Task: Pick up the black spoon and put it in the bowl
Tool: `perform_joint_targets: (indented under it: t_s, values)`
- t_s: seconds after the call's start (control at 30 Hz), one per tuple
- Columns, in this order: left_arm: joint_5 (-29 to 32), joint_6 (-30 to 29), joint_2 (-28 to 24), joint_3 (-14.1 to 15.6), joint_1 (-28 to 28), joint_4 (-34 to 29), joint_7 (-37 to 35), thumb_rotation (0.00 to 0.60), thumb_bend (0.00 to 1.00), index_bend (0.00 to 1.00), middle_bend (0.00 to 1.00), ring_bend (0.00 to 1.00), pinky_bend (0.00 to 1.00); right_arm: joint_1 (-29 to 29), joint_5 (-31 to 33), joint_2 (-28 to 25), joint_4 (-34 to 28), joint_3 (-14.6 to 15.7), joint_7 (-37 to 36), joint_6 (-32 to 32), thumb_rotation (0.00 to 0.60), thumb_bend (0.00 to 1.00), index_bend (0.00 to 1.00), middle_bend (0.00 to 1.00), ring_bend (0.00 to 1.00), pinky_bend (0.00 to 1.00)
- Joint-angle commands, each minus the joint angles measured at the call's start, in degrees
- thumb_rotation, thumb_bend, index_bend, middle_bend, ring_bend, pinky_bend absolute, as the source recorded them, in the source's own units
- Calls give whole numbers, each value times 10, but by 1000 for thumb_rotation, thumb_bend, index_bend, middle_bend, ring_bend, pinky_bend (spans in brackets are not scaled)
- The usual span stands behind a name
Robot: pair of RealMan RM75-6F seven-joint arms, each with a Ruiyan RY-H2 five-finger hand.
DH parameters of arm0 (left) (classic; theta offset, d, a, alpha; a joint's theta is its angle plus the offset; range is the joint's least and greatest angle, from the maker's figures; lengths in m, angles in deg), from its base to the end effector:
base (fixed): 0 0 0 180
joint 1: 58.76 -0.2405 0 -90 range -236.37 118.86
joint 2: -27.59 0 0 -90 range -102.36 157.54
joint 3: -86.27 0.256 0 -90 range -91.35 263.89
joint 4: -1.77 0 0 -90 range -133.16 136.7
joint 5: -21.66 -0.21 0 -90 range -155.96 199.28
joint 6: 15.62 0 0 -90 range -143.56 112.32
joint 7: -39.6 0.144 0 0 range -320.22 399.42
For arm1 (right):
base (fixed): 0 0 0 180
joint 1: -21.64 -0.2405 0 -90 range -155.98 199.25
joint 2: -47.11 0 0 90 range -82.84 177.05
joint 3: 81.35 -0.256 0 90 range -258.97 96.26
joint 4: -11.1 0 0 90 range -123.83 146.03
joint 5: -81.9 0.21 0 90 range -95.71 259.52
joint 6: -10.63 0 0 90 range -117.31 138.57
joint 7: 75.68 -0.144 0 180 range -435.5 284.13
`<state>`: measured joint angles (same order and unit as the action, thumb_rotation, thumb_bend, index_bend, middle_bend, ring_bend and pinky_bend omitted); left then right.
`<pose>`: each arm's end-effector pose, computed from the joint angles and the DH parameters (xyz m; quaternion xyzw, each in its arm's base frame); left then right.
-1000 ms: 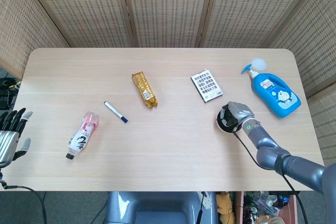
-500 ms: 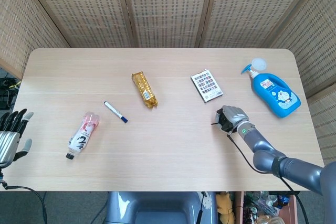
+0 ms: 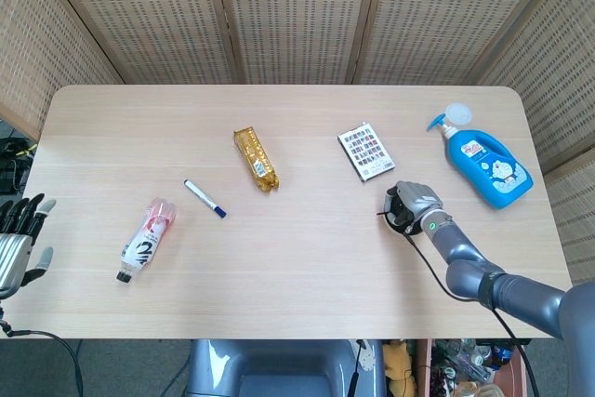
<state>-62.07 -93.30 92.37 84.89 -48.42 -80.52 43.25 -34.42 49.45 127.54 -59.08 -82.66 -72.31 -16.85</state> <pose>-0.3417 0.2102 0.1590 -0.6589 -0.3402 -0.2974 0.6014 -0.2254 -0.4111 0.0172 0.6578 -0.5961 0.2094 0.4100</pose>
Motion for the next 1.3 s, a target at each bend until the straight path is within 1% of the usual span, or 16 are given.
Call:
perform_joint_targets:
  t_s: [0.03, 0.23, 0.5, 0.6, 0.67, 0.73, 0.77, 0.83, 0.97, 1.17, 1.23, 1.3]
  values:
    - [-1, 1, 1, 0, 1, 1, -1, 600, 475, 20, 25, 0, 0, 2, 6, -5, -8, 4, 3, -4, 600, 645, 693, 932, 972, 962]
    - [-3, 1, 2, -1, 2, 2, -3, 600, 476, 21, 22, 0, 0, 3, -3, -12, -41, 1, 7, -14, 600, 645, 693, 932, 972, 962]
    - [-1, -5, 0, 1, -5, 4, -7, 600, 475, 20, 22, 0, 0, 3, -11, -13, -44, -6, 10, -28, 600, 635, 693, 932, 973, 964]
    - [-2, -4, 0, 2, -5, 4, -7, 600, 476, 20, 22, 0, 0, 6, -14, -16, -46, -5, 10, -29, 600, 515, 674, 933, 976, 970]
    - [-2, -4, 0, 2, -4, 3, -7, 600, 476, 20, 22, 0, 0, 9, -18, -17, -47, -5, 10, -30, 600, 401, 632, 933, 976, 970]
    - [-5, -5, 0, 1, -3, 2, -7, 600, 475, 20, 21, 0, 0, 13, -23, -19, -49, -6, 9, -35, 600, 317, 597, 933, 976, 970]
    - [-6, -5, 0, 1, -3, 1, -7, 600, 475, 20, 21, 0, 0, 15, -25, -20, -50, -7, 8, -38, 600, 277, 579, 934, 975, 970]
    - [-7, -6, 0, 1, -3, 0, -6, 600, 476, 20, 20, 0, 0, 18, -30, -21, -52, -9, 7, -43, 600, 228, 558, 933, 976, 971]
    - [-7, -8, -2, 0, -3, -2, -5, 600, 476, 20, 20, 0, 0, 24, -39, -28, -60, -15, 4, -51, 600, 185, 533, 933, 976, 970]
    - [-7, -10, -5, 0, -4, -5, -4, 600, 476, 20, 19, 0, 0, 40, -62, -49, -86, -38, -16, -74, 600, 172, 528, 928, 976, 970]
    - [-6, -11, -6, 0, -6, -7, -6, 600, 475, 20, 20, 0, 0, 51, -75, -64, -105, -51, -29, -90, 600, 171, 528, 921, 976, 970]
    - [-5, -12, -6, -1, -7, -8, -6, 600, 475, 20, 20, 0, 0, 68, -90, -81, -133, -67, -47, -120, 600, 170, 528, 910, 975, 970]
